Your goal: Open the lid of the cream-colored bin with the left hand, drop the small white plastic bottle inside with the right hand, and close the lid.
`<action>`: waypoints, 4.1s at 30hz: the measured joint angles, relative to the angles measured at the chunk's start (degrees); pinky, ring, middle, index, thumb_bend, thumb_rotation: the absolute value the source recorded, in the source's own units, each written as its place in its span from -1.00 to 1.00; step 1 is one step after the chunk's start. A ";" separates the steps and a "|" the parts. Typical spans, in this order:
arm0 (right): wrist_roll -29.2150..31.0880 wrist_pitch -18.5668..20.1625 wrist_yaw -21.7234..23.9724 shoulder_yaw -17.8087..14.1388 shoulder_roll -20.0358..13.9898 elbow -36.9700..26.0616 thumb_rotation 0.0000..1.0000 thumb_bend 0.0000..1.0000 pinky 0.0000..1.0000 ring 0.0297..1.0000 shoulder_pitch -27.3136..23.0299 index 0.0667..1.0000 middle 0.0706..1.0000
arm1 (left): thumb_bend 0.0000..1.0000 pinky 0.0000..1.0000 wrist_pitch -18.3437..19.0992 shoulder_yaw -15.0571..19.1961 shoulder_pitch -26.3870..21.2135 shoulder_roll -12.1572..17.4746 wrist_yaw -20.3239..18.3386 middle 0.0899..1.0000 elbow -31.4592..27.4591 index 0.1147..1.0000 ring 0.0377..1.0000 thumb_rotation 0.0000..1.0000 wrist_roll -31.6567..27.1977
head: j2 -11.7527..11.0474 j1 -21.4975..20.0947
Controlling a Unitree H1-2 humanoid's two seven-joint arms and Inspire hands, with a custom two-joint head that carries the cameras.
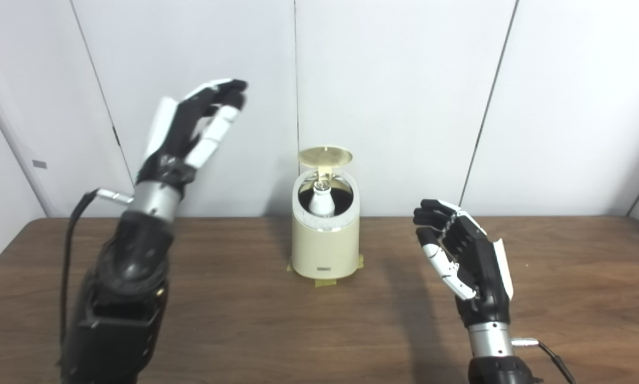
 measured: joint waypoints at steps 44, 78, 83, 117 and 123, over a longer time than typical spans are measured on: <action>-0.56 1.70 2.15 -1.45 1.14 -1.89 -0.20 -0.56 0.25 0.30 0.83 0.26 0.24 | 0.43 0.70 0.27 -12.29 -8.91 -3.92 -18.43 0.78 11.82 0.63 0.83 1.00 21.41 | 0.26 -0.44; -1.07 3.95 2.05 -1.47 2.74 -3.32 -0.26 -0.56 0.24 0.30 1.14 0.23 0.23 | 0.45 1.00 -0.20 -14.51 -7.43 -3.64 -20.08 0.49 12.04 0.37 0.73 1.00 24.35 | 0.44 -1.23; -1.08 3.95 2.07 -1.47 2.74 -3.32 -0.24 -0.54 0.25 0.30 1.14 0.24 0.23 | 0.44 1.00 -0.75 -14.21 -6.66 -3.64 -19.71 0.45 12.04 0.37 0.60 0.99 23.93 | 0.44 -1.23; -1.08 3.92 1.94 -1.71 3.06 -3.32 -0.25 -0.55 0.25 0.29 1.02 0.25 0.22 | 0.39 0.82 -2.22 -14.01 -5.68 -3.55 -16.32 0.44 14.19 0.42 0.42 0.83 20.75 | 0.70 -1.93; -1.09 3.92 1.93 -1.70 3.04 -3.32 -0.17 -0.54 0.27 0.31 0.93 0.26 0.23 | 0.42 1.00 -2.41 -14.64 -3.13 -3.56 -16.27 0.41 14.44 0.39 0.48 0.79 20.04 | 0.70 -2.11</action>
